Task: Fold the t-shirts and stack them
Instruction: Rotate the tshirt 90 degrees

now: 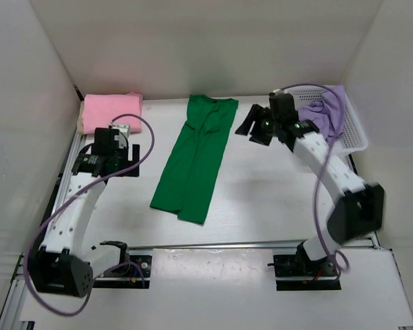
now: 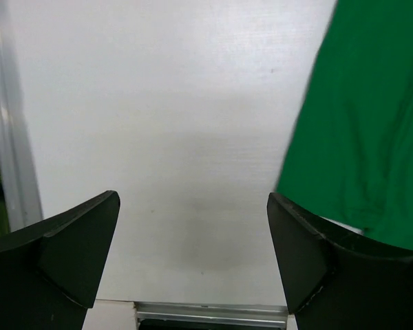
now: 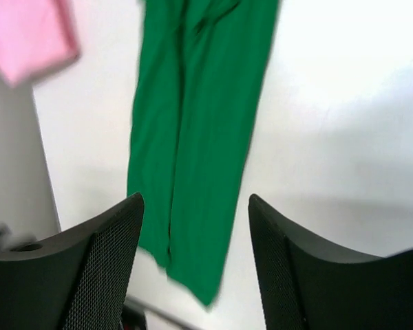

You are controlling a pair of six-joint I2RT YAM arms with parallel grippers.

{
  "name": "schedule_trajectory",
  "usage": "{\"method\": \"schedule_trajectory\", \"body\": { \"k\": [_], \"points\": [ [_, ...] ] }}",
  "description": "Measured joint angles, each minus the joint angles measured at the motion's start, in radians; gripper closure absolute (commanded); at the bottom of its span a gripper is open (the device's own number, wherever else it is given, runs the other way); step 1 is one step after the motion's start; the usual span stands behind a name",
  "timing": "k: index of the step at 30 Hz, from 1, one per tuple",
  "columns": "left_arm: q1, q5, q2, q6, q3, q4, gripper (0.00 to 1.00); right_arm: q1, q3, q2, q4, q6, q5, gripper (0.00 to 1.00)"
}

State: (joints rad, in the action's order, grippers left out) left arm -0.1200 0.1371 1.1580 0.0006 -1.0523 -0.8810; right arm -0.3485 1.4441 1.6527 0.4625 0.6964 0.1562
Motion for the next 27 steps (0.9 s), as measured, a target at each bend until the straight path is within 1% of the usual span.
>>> {"method": "schedule_trajectory", "body": {
  "k": [3,6,8,10,13,15,18,21,24,25,27],
  "points": [
    [0.013,0.014,-0.12,0.0,-0.058,-0.042,0.0,-0.089,-0.185,-0.291,-0.001,-0.037,-0.055,0.3],
    [0.034,-0.006,-0.249,0.0,-0.056,-0.091,0.0,-0.18,-0.443,-0.543,-0.012,-0.021,-0.096,0.3],
    [0.055,-0.051,-0.306,0.0,-0.034,-0.12,0.0,-0.217,-0.589,-0.636,-0.004,0.013,-0.118,0.3],
    [0.077,-0.102,-0.336,0.0,-0.018,-0.158,0.0,-0.256,-0.698,-0.666,0.018,0.06,-0.142,0.3],
    [0.097,-0.138,-0.326,0.0,0.01,-0.165,0.0,-0.344,-0.797,-0.644,0.041,0.139,-0.178,0.3],
    [0.095,-0.137,-0.303,0.0,0.05,-0.148,0.0,-0.395,-0.813,-0.619,0.036,0.19,-0.186,0.3],
    [0.073,-0.105,-0.227,0.0,0.129,-0.132,0.0,-0.44,-0.813,-0.531,-0.039,0.27,-0.166,0.3],
    [0.062,-0.077,-0.167,0.0,0.21,-0.129,0.0,-0.46,-0.812,-0.399,-0.136,0.356,-0.135,0.3],
    [0.061,-0.059,-0.212,0.0,0.268,-0.139,0.0,-0.489,-0.779,-0.261,-0.192,0.417,-0.11,0.32],
    [0.061,-0.054,-0.241,0.0,0.277,-0.143,0.0,-0.502,-0.747,-0.209,-0.198,0.433,-0.1,0.34],
    [0.061,-0.045,-0.296,0.0,0.279,-0.148,0.0,-0.529,-0.658,-0.108,-0.204,0.456,-0.082,0.43]
  ]
}}
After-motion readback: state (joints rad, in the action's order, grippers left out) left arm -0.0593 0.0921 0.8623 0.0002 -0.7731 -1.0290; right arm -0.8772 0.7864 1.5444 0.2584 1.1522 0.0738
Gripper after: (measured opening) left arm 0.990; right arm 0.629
